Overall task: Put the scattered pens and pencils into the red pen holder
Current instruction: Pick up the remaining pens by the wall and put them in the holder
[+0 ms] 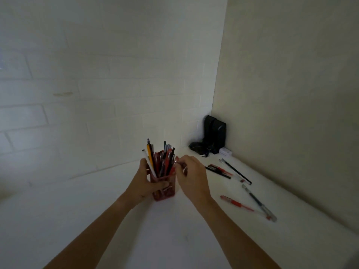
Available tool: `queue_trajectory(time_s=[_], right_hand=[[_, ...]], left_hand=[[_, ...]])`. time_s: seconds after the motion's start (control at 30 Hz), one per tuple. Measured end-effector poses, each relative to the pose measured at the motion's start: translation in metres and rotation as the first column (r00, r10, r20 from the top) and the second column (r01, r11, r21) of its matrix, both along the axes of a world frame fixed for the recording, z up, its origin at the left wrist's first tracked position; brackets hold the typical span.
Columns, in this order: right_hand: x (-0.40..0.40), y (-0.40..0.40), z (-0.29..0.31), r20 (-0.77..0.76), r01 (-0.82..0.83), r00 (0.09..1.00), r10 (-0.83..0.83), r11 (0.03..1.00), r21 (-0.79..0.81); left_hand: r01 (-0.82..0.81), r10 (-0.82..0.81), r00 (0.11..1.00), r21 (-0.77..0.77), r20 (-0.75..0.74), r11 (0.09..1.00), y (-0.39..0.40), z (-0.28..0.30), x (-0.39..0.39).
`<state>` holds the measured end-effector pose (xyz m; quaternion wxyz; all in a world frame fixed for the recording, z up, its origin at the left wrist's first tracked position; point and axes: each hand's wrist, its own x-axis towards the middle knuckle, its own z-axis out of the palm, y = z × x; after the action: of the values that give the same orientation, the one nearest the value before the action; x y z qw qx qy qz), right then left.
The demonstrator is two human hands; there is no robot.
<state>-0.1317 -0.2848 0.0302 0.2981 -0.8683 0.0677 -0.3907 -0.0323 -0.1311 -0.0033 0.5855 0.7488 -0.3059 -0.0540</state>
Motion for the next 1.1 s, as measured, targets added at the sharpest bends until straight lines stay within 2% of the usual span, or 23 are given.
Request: queue_trajectory(time_s=[0.03,0.1,0.2,0.27,0.33,0.43,0.57,0.67,0.73,0.8,0.87,0.97,1.03,1.1], right_hand=[[-0.004,-0.013,-0.001,-0.031,0.023,0.999,-0.023,1.000,0.002],[-0.014,-0.043,-0.007,-0.200,0.098,0.974,-0.105,0.994,-0.044],[-0.035,-0.088,-0.015,-0.545,0.179,0.802,-0.246,0.969,-0.173],[-0.050,-0.111,-0.020,-0.673,0.189,0.689,-0.269,0.963,-0.191],[-0.060,-0.125,-0.027,-0.731,0.168,0.646,-0.219,0.975,-0.144],[-0.066,-0.131,-0.031,-0.736,0.148,0.657,-0.163,0.985,-0.087],[-0.061,-0.130,-0.036,-0.747,0.108,0.586,-0.314,0.944,-0.312],[-0.056,-0.125,-0.037,-0.670,0.129,0.609,-0.426,0.886,-0.446],[-0.051,-0.115,-0.022,-0.570,0.157,0.715,-0.405,0.887,-0.434],[-0.046,-0.098,0.006,-0.396,0.171,0.882,-0.254,0.957,-0.233],[-0.044,-0.071,0.042,-0.150,0.142,0.980,-0.131,0.988,0.064],[-0.041,-0.031,0.078,0.197,-0.095,0.980,0.018,0.916,0.389],[-0.035,-0.009,0.084,0.314,-0.210,0.947,0.060,0.856,0.471],[-0.027,0.007,0.078,0.356,-0.230,0.933,0.056,0.854,0.466]], left_hand=[[-0.011,0.011,1.000,-0.012,-0.003,1.000,-0.001,-0.002,0.000],[-0.046,0.044,0.999,-0.052,-0.025,0.998,-0.005,-0.006,-0.003],[-0.085,0.080,0.995,-0.094,-0.055,0.992,-0.006,-0.013,-0.008],[-0.100,0.092,0.993,-0.102,-0.080,0.990,-0.005,-0.016,-0.009],[-0.096,0.088,0.993,-0.104,-0.075,0.990,-0.003,-0.015,-0.012],[-0.092,0.084,0.994,-0.107,-0.073,0.990,-0.002,-0.015,-0.014],[-0.099,0.092,0.994,-0.106,-0.065,0.989,0.000,-0.011,-0.019],[-0.105,0.102,0.994,-0.087,-0.046,0.991,0.001,-0.007,-0.020],[-0.106,0.105,0.994,-0.062,-0.028,0.992,0.002,-0.004,-0.020],[-0.104,0.103,0.994,-0.041,-0.018,0.994,0.003,-0.002,-0.020],[-0.098,0.097,0.995,-0.027,-0.025,0.995,0.005,-0.001,-0.019],[-0.084,0.083,0.996,-0.021,-0.039,0.996,0.008,0.002,-0.019],[-0.085,0.084,0.995,-0.029,-0.053,0.996,0.009,0.003,-0.021],[-0.088,0.086,0.994,-0.034,-0.061,0.996,0.009,0.003,-0.023]])
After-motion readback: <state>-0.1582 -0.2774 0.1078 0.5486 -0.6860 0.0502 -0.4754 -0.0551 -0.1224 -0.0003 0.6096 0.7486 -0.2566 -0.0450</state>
